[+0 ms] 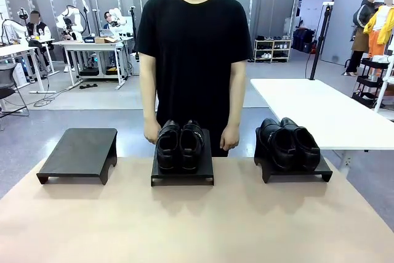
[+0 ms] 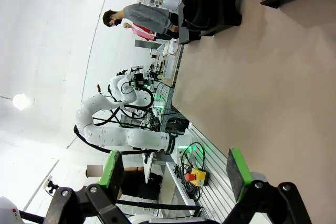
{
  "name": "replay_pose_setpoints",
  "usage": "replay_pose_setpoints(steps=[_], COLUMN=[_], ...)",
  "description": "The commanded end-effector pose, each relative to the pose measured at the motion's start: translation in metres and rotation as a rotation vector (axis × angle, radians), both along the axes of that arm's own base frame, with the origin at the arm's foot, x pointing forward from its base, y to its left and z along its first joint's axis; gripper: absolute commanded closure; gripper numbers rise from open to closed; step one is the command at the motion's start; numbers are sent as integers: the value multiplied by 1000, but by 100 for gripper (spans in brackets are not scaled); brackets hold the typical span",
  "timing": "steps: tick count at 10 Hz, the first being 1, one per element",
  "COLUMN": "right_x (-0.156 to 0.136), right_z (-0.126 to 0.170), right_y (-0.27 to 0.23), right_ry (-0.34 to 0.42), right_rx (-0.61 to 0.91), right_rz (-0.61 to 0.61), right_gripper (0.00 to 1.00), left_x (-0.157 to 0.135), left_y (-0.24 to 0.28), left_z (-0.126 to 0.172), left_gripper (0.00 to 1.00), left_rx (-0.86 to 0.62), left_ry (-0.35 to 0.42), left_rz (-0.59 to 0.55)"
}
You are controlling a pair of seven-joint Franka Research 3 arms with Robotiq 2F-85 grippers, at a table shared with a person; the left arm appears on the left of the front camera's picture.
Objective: Place the shoes on the stand as instructed by the person.
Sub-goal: Pick up another pair of Shoes and place it on the Shoes Stand indicated by the person.
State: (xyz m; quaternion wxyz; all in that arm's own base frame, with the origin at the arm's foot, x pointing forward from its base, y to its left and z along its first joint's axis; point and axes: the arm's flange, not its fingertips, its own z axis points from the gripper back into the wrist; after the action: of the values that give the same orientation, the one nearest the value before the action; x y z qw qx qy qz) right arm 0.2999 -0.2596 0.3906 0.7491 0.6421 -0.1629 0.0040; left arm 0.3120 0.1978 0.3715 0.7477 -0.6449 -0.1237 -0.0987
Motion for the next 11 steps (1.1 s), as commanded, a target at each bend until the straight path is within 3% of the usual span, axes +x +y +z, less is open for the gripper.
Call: replay_pose_setpoints(steps=[1,5,11], right_x=[0,0,0], right_z=[1,1,1], right_y=[0,0,0], right_ry=[-7,-7,-7], right_rx=[0,0,0], right_rz=[-2,-2,-2], right_gripper=[0,0,0], left_x=[-5,-34,-37], left_y=[26,75,65], left_z=[-20,-58,-60], left_gripper=[0,0,0], left_rx=[-56,-188,-164], left_ry=[-11,-26,5], left_rz=[-5,59,87])
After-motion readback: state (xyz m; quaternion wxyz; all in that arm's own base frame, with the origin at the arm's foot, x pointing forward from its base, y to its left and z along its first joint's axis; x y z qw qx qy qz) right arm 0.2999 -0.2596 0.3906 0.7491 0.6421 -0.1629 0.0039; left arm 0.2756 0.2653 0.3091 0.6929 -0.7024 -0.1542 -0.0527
